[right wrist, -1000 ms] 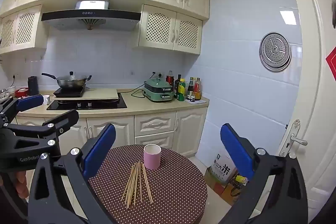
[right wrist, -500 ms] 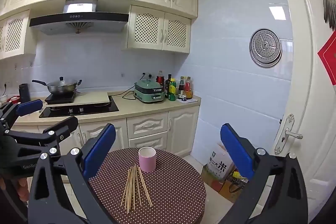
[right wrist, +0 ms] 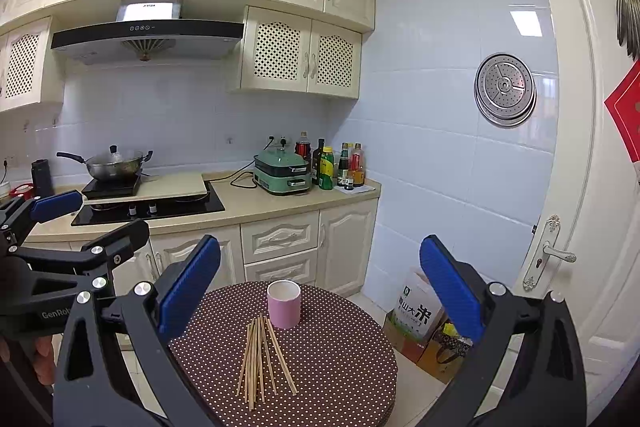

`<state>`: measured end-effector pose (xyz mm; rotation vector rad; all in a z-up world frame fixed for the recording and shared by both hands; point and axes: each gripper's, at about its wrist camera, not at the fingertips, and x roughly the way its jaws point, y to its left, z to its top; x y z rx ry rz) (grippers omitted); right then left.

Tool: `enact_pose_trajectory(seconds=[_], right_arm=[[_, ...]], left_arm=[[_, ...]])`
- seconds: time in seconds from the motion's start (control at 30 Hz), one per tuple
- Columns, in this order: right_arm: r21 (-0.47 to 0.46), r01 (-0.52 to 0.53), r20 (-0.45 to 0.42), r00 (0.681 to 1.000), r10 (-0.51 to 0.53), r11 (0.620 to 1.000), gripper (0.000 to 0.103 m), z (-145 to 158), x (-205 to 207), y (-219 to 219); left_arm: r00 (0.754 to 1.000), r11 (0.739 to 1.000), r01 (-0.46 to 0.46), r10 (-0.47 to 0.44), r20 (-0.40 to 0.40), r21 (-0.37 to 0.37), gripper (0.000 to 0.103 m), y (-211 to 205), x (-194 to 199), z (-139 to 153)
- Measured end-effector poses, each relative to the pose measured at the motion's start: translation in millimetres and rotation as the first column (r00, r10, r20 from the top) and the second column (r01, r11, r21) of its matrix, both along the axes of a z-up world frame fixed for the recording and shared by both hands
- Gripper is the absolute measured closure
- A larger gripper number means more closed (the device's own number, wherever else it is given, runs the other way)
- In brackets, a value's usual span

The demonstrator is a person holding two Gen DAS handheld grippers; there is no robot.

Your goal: Organize utensils

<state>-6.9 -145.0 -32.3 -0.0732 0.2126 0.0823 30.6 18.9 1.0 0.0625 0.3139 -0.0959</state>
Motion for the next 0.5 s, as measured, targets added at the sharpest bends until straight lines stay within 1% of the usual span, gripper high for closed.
enact_pose_trajectory(seconds=[0.33, 0.5], right_arm=[[0.009, 0.007, 0.011, 1.000, -0.007, 1.000, 0.007, 3, -6, 9], [0.006, 0.012, 0.021, 1.000, -0.012, 1.000, 0.007, 9, -11, 16]], left_arm=[[1.000, 1.000, 0.006, -0.006, 0.019, -0.015, 0.006, 12, -5, 5], [1.000, 0.999, 0.011, -0.011, 0.026, -0.035, 0.006, 21, -8, 11]])
